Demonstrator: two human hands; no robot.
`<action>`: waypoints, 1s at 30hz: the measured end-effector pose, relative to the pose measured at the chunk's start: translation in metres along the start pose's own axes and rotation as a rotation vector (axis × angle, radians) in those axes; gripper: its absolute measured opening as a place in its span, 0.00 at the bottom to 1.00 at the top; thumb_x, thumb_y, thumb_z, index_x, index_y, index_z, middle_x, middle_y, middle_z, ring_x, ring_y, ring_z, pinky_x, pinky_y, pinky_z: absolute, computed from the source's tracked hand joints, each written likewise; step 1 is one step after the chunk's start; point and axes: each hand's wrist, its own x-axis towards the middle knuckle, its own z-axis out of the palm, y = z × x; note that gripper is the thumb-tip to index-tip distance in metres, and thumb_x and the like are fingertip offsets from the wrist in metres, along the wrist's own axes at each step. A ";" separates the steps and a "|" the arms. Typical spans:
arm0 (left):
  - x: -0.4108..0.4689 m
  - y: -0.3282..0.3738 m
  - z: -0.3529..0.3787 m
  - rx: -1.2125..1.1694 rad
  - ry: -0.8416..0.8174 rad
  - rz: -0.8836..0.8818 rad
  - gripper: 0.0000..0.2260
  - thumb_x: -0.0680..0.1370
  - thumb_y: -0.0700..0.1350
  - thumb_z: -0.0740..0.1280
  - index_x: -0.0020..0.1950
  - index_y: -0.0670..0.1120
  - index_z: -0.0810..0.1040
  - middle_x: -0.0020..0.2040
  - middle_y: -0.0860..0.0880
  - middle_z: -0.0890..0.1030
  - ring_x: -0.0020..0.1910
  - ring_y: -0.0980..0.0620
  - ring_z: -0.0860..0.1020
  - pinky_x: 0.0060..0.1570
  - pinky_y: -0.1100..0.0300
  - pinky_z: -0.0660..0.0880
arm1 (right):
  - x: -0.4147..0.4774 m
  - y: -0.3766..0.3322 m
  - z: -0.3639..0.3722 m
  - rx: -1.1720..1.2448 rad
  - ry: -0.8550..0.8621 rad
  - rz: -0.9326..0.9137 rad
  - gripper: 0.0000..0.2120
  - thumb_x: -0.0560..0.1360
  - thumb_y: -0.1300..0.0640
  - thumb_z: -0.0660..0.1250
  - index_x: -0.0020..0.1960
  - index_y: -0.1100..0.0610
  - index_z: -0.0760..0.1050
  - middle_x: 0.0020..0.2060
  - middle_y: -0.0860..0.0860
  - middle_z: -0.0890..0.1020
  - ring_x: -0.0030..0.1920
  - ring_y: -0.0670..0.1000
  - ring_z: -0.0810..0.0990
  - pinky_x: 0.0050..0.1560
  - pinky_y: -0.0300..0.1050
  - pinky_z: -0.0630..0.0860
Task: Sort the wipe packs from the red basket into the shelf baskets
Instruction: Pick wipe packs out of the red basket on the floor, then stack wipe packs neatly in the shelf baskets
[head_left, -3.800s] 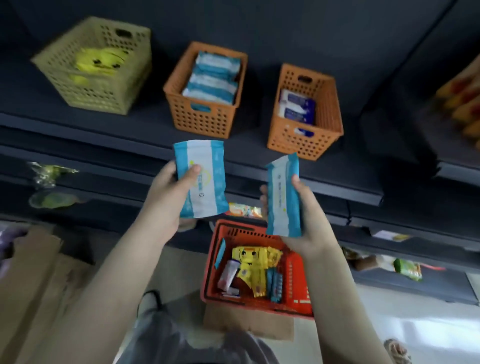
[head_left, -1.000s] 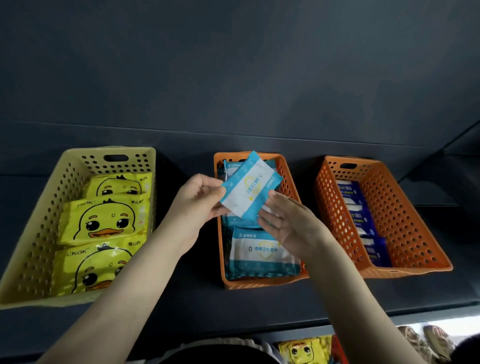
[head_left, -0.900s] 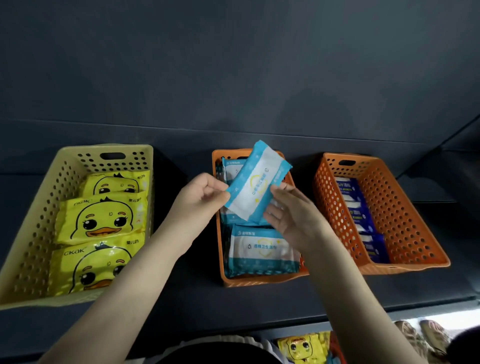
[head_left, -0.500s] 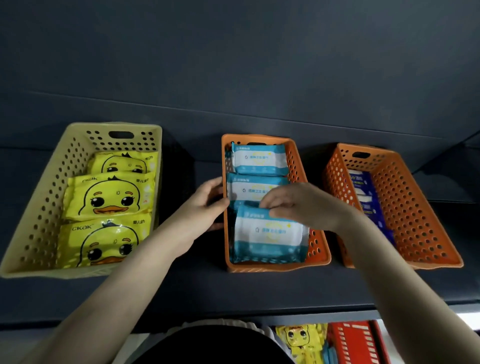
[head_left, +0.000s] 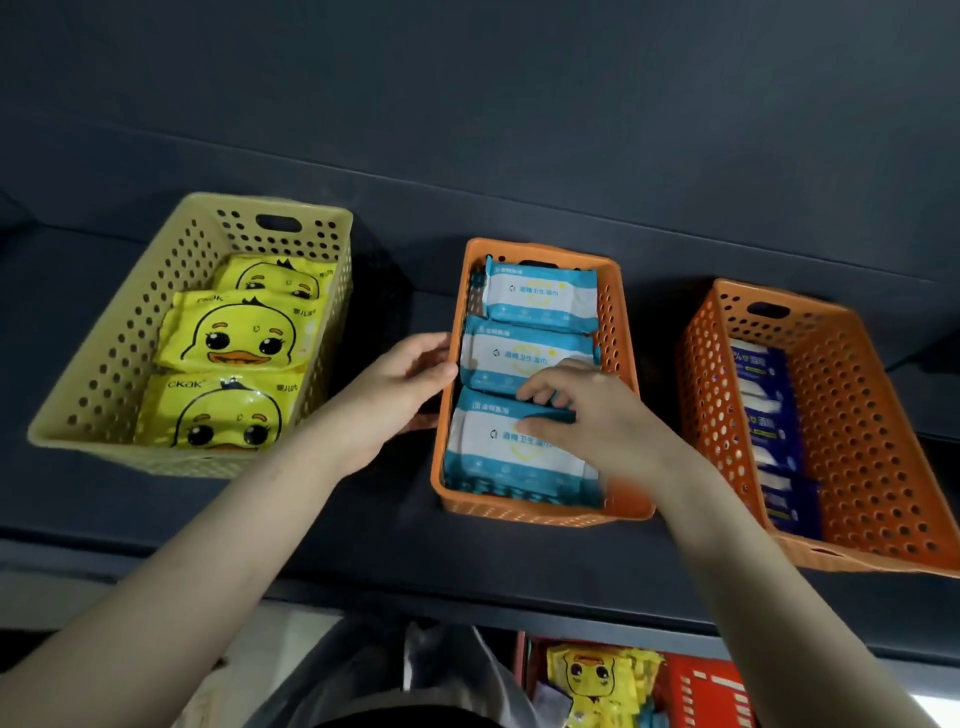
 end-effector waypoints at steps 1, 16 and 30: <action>0.000 0.000 0.000 0.025 0.020 0.013 0.11 0.80 0.47 0.66 0.53 0.65 0.76 0.59 0.56 0.80 0.58 0.55 0.79 0.46 0.58 0.80 | -0.001 0.001 -0.001 0.016 0.016 0.004 0.13 0.72 0.52 0.74 0.56 0.47 0.79 0.48 0.41 0.77 0.49 0.38 0.76 0.49 0.28 0.71; -0.163 -0.029 -0.027 0.493 0.155 0.543 0.18 0.79 0.48 0.66 0.70 0.54 0.71 0.67 0.55 0.74 0.60 0.58 0.75 0.56 0.64 0.71 | -0.183 -0.068 0.057 -0.024 0.639 0.084 0.20 0.76 0.56 0.70 0.67 0.58 0.73 0.58 0.53 0.79 0.58 0.53 0.77 0.53 0.32 0.65; -0.314 -0.268 0.025 0.935 -0.245 0.409 0.20 0.79 0.44 0.67 0.70 0.46 0.72 0.69 0.48 0.73 0.67 0.49 0.73 0.65 0.57 0.69 | -0.464 -0.033 0.259 0.038 0.410 0.661 0.24 0.73 0.58 0.72 0.67 0.60 0.73 0.63 0.58 0.78 0.63 0.60 0.76 0.61 0.59 0.74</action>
